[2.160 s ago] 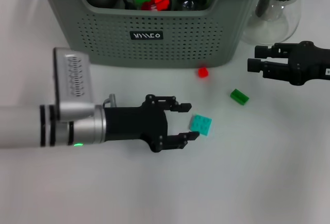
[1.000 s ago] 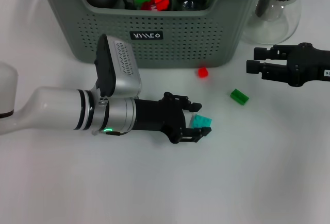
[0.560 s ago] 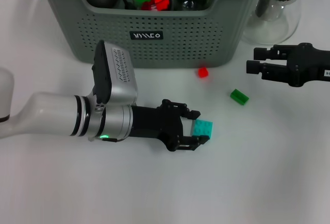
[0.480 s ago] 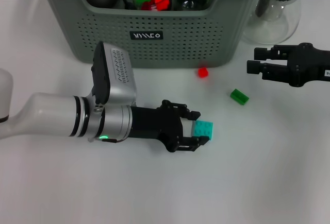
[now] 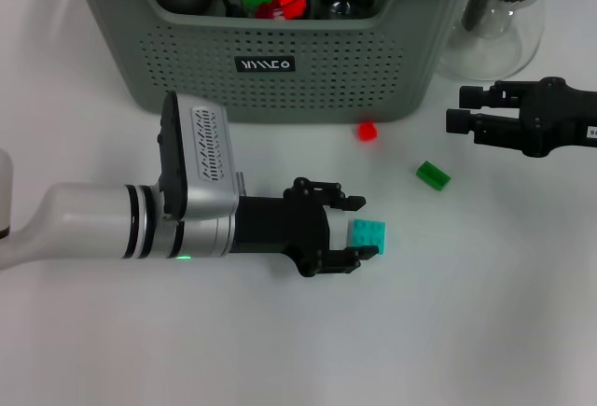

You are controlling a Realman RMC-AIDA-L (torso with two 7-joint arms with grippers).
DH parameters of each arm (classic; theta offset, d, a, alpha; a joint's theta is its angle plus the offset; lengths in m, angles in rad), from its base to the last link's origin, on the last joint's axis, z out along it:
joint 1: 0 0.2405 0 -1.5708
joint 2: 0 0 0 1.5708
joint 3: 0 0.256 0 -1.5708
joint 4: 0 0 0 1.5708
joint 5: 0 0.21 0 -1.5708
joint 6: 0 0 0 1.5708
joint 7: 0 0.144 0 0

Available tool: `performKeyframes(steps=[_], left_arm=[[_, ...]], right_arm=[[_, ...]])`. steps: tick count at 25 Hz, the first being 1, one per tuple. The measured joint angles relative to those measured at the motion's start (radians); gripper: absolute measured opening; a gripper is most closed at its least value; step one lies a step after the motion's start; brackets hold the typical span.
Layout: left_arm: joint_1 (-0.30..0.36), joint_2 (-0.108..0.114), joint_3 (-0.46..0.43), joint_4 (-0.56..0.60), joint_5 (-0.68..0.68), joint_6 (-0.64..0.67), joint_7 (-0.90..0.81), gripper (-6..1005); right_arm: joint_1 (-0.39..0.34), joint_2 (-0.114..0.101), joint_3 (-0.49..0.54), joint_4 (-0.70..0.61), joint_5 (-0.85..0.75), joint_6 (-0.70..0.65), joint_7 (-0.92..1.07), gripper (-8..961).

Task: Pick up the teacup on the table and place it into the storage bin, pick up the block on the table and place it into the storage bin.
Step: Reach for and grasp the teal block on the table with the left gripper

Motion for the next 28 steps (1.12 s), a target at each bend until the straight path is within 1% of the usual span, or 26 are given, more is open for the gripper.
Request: performKeyframes(steps=[12,28], left_arm=[[-0.013,0.0,0.009,-0.022,0.005,-0.034,0.014,620],[-0.02,0.0,0.033,-0.037,0.006,-0.03,0.012,621]], right_arm=[[0.002,0.001,0.0,0.0,0.0,0.0,0.0,492],[-0.001,0.002,0.0,0.0,0.0,-0.001,0.0,487]])
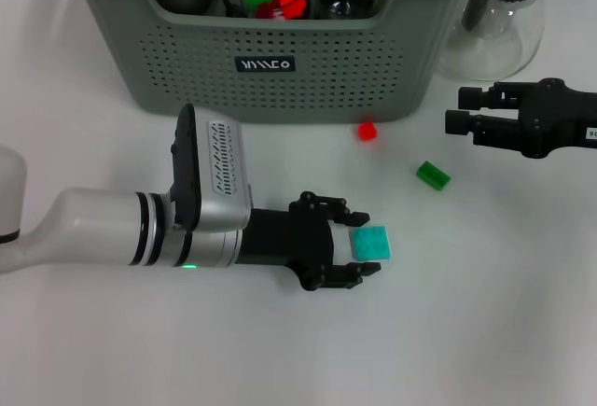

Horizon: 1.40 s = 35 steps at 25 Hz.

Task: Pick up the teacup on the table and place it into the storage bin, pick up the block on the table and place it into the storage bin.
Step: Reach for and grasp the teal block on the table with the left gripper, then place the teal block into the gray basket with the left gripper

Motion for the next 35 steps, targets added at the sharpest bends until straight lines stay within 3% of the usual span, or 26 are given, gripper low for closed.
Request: performKeyframes(steps=[18,23,26,30,35], left_arm=[[-0.005,0.0,0.005,0.001,-0.007,-0.014,0.003,590],[-0.006,0.0,0.009,0.005,-0.006,-0.017,0.002,399],[-0.005,0.0,0.007,0.01,-0.011,-0.001,-0.01,397],[0.043,0.008,0.019,0.118,-0.005,0.115,-0.131,395],[0.189,0.014,0.023,0.4,-0.003,0.366,-0.32,395]], right_arm=[[0.003,0.0,0.0,0.0,0.0,0.005,0.0,481],[0.004,-0.001,0.0,0.0,0.0,0.005,0.0,480],[0.005,-0.002,0.0,0.0,0.0,0.005,0.0,479],[0.007,-0.004,0.001,-0.001,0.0,0.001,0.0,478],[0.006,-0.003,0.005,-0.006,0.0,-0.001,0.0,476]])
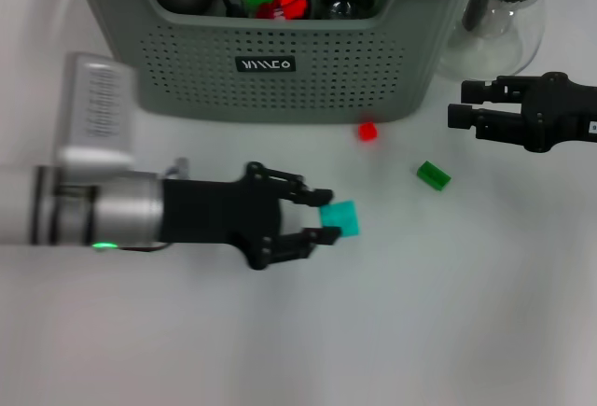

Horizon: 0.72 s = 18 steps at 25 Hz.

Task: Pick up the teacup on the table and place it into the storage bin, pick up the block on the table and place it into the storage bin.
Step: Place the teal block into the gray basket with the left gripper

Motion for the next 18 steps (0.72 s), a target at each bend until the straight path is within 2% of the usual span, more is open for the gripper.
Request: performKeyframes(steps=[3,5,8,10,12,15,18], left_arm=[[0.068,0.0,-0.044,0.152,0.001,0.171,-0.08,394],[0.085,0.001,-0.098,0.211,-0.003,0.28,-0.119,394],[0.077,0.009,-0.193,0.25,-0.041,0.412,-0.16,394],[0.055,0.012,-0.26,0.268,-0.099,0.449,-0.215,394],[0.03,0.013,-0.302,0.288,-0.157,0.441,-0.284,394],[-0.029,0.022,-0.343,0.33,-0.219,0.352,-0.425,394],[-0.118,0.057,-0.339,0.365,-0.228,0.179,-0.623,393]], right_arm=[[-0.001,0.0,0.002,0.0,0.001,0.0,0.0,475],[-0.001,0.0,0.002,-0.001,0.001,0.0,0.0,474],[-0.002,0.0,0.002,-0.002,0.002,0.0,-0.001,474],[-0.002,0.0,0.002,-0.002,0.002,0.001,-0.003,473],[-0.002,0.001,0.002,-0.002,0.003,0.001,-0.004,472],[-0.001,0.001,-0.002,-0.002,0.002,0.002,-0.005,471],[0.001,0.002,-0.004,0.0,0.001,0.005,-0.008,470]])
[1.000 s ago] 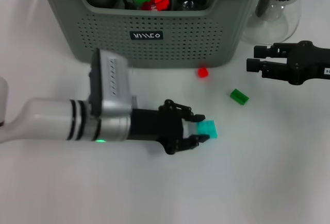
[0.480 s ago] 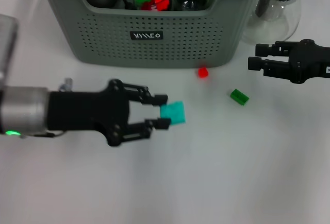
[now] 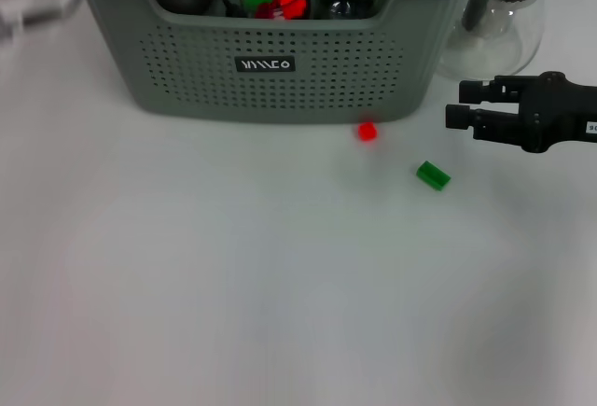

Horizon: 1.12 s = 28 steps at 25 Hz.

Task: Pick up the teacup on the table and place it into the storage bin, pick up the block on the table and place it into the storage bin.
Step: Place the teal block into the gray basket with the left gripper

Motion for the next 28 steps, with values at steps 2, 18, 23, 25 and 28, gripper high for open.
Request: performKeyframes(steps=[2,18,23,25,28], left_arm=[[-0.052,0.035,0.04,0.004,0.025,-0.113,-0.101,393],[-0.378,0.055,0.448,-0.123,0.833,-0.685,-0.759,374],[-0.384,0.034,0.455,-0.106,0.849,-0.671,-0.768,405],[-0.363,0.029,0.436,-0.054,0.818,-0.637,-0.767,417],[-0.28,0.014,0.387,0.103,0.696,-0.564,-0.732,566]], right_arm=[[0.001,0.002,-0.001,0.0,0.0,0.0,-0.001,470],[0.004,0.009,-0.001,-0.003,-0.001,0.001,-0.003,465],[0.004,0.008,-0.001,-0.003,-0.001,0.001,-0.003,463],[0.004,0.008,-0.001,-0.002,-0.001,0.001,-0.003,463],[0.004,0.007,-0.001,0.0,-0.001,0.0,-0.003,462]])
